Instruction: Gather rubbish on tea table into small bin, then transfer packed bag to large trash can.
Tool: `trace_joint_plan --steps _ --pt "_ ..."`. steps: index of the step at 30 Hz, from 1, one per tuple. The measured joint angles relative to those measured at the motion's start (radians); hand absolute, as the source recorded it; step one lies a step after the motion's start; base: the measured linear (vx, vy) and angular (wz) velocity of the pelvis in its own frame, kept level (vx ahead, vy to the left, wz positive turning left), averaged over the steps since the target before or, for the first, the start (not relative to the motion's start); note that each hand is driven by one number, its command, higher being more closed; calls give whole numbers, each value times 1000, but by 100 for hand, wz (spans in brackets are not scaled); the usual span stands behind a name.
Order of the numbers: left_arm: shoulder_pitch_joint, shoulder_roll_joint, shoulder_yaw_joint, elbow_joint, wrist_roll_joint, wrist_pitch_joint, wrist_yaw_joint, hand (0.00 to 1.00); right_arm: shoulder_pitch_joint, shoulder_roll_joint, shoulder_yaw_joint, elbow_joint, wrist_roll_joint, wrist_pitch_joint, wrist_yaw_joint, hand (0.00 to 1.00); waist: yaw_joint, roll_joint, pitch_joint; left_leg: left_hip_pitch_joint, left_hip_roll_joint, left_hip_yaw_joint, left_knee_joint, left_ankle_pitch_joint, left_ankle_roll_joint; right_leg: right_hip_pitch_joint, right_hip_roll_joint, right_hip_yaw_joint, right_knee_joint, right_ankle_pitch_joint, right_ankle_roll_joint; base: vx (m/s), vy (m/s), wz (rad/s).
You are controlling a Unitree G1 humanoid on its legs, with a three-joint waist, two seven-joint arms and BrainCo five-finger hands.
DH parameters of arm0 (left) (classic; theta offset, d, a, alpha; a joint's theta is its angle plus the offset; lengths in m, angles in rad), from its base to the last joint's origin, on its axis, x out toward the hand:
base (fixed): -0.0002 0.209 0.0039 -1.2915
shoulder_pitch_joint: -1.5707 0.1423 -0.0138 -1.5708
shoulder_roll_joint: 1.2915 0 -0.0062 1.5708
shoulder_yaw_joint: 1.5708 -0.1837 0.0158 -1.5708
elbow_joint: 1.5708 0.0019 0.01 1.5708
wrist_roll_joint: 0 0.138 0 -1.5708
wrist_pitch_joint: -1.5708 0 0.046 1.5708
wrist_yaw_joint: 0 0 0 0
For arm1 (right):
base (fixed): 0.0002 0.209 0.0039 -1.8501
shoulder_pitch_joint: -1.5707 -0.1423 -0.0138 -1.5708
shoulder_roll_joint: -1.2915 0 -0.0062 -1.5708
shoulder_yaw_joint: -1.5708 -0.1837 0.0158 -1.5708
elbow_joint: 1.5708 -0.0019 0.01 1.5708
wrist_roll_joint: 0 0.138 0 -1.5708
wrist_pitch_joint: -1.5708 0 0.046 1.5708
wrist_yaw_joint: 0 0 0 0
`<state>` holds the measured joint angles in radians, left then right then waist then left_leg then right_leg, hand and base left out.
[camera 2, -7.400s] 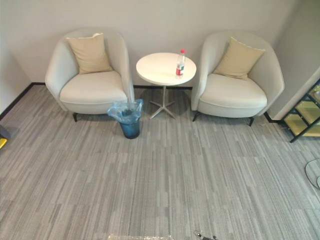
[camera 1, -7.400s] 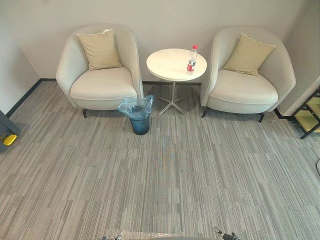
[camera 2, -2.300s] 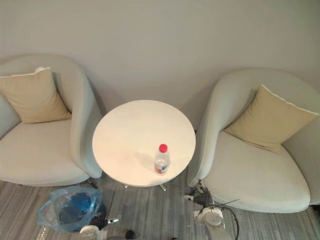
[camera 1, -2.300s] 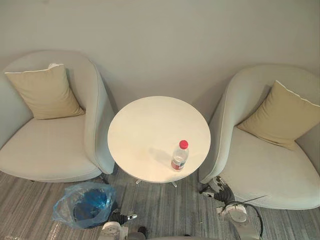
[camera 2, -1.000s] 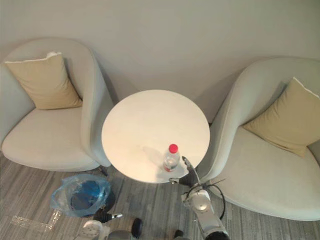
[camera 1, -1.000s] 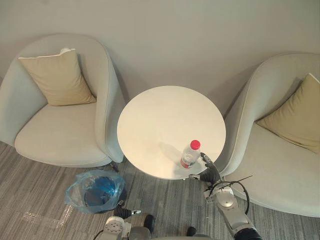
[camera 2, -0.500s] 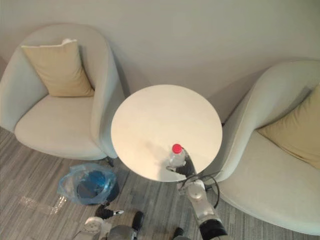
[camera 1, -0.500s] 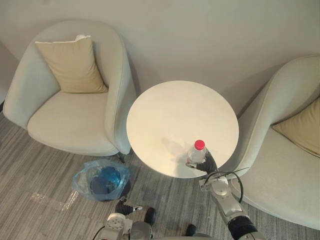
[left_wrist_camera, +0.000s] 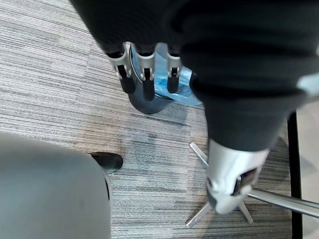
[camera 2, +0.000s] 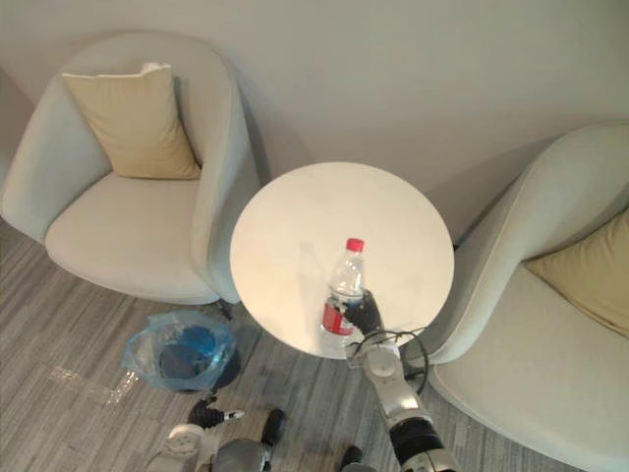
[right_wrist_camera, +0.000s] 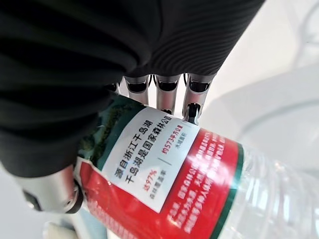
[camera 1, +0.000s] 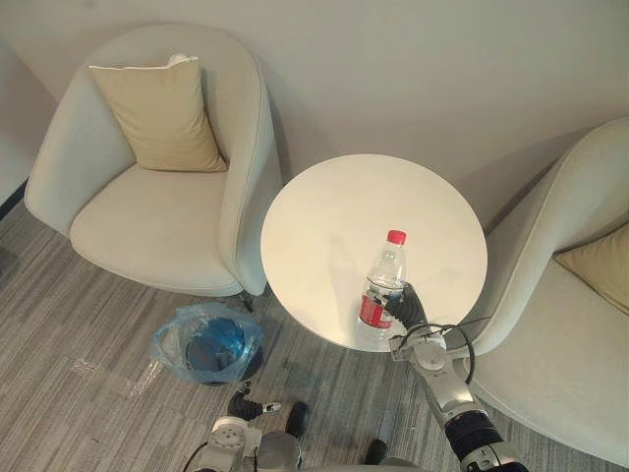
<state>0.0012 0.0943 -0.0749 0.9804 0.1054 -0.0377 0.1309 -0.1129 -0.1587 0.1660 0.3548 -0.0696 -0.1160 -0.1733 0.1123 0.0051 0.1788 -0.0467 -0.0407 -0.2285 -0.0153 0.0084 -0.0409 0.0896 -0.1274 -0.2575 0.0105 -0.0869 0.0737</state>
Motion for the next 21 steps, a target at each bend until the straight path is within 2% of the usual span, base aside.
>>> trace_joint_plan --steps 6,14,21 --pt "0 -1 2 2 15 7 -3 0 119 0 -7 -180 0 -4 39 100 -6 5 2 27 4 34 0 -3 -1 6 -1 41 1 -5 5 -57 7 -18" --pt "10 1 -2 13 52 24 -7 0 242 -1 -28 -303 -9 -10 69 100 -57 17 -7 50 14 74 0 -5 -4 6 2 87 6 -12 9 -49 -1 -15" --pt "11 5 -26 30 52 30 -8 0 297 0 -28 -343 -50 -12 76 100 -65 20 -34 67 16 93 0 -7 -5 11 3 107 8 -11 10 -9 3 -7"
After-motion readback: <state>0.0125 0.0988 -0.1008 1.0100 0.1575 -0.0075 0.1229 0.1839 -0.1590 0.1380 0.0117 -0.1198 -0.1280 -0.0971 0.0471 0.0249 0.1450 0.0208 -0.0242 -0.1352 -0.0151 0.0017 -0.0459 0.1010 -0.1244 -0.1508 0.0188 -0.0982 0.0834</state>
